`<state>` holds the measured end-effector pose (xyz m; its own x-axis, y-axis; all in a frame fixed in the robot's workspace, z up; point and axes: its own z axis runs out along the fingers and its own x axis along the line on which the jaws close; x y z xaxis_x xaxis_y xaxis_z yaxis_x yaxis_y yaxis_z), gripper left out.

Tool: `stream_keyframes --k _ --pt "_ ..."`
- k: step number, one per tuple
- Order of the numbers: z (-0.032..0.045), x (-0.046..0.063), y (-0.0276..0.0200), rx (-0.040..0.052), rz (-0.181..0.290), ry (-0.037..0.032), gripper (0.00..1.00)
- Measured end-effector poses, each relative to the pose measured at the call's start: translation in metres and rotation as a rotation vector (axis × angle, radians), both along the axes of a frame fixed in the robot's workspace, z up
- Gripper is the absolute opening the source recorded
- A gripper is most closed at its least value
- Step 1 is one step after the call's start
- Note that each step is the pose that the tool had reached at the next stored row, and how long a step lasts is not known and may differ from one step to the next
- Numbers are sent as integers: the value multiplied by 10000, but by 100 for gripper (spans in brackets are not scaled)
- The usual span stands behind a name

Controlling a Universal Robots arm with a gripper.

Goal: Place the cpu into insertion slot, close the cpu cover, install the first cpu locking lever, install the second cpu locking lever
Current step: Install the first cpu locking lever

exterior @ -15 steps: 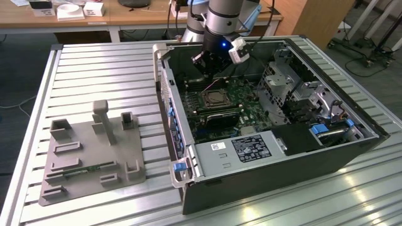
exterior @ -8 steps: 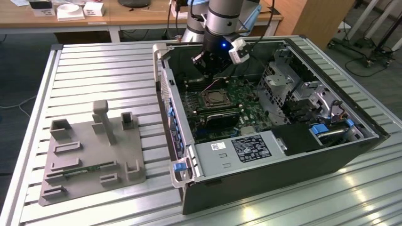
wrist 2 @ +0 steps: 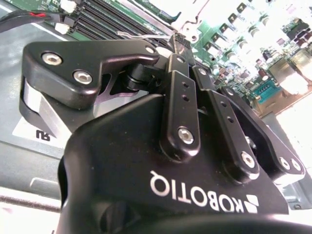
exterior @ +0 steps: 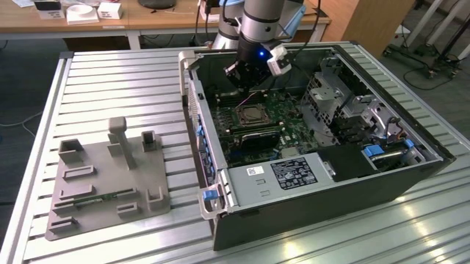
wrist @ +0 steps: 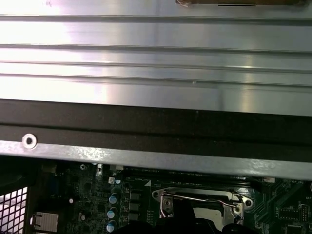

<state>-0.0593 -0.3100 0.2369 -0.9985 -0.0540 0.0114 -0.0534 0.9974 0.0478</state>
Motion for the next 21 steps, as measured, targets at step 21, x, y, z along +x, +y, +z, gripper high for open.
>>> stream_keyframes --k 21 --pt "-27 28 4 0 0 1 10"
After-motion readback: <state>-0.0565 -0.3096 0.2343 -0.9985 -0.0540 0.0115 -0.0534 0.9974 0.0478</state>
